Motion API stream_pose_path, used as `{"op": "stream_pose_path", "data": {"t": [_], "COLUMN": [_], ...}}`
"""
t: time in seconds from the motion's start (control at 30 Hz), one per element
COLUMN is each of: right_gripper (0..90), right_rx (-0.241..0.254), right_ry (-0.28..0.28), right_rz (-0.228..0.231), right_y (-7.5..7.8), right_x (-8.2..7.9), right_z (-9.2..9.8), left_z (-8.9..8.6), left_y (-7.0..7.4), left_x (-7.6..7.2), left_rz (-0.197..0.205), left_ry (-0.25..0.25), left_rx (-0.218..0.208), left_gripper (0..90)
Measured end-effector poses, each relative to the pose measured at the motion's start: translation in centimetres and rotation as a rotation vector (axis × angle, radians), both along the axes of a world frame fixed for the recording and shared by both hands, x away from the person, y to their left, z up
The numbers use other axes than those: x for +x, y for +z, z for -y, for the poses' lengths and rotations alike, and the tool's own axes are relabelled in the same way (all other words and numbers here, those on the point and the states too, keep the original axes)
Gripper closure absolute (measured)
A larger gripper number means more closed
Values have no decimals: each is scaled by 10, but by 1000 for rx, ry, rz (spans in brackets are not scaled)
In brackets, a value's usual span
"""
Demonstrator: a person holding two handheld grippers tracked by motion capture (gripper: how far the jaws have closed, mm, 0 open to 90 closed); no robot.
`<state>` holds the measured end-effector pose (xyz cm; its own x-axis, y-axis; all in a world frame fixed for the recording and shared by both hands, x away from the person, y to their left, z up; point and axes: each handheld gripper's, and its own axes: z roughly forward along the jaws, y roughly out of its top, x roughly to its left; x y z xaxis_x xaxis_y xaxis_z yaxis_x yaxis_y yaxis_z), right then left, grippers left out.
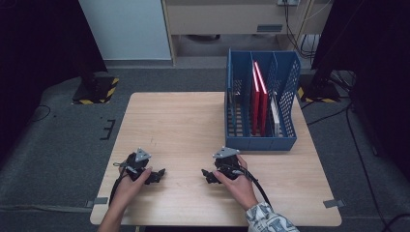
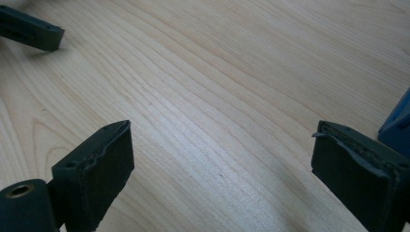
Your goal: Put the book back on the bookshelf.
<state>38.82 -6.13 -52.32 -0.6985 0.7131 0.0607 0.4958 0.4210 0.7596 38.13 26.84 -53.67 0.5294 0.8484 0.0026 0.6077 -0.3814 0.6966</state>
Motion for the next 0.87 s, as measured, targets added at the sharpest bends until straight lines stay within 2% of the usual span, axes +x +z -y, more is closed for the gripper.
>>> {"op": "stream_pose_path", "data": {"t": [0.17, 0.37, 0.53, 0.87], "right_gripper": [80, 71, 59, 25], "right_rx": [-23, -35, -90, -88], "right_ry": [-45, -73, -84, -96], "right_rz": [-10, -22, -15, -25], "right_y": [-5, -8, -14, -16], "right_x": [4, 5, 3, 4], "right_z": [1, 0, -4, -3], "left_z": [0, 0, 0, 0], "left_y": [0, 0, 0, 0], "left_x": [0, 0, 0, 0], "left_rz": [0, 0, 0, 0], "left_ry": [0, -1, -2, -4], "left_rx": [0, 0, 0, -1], "left_gripper": [0, 0, 0, 0]}}
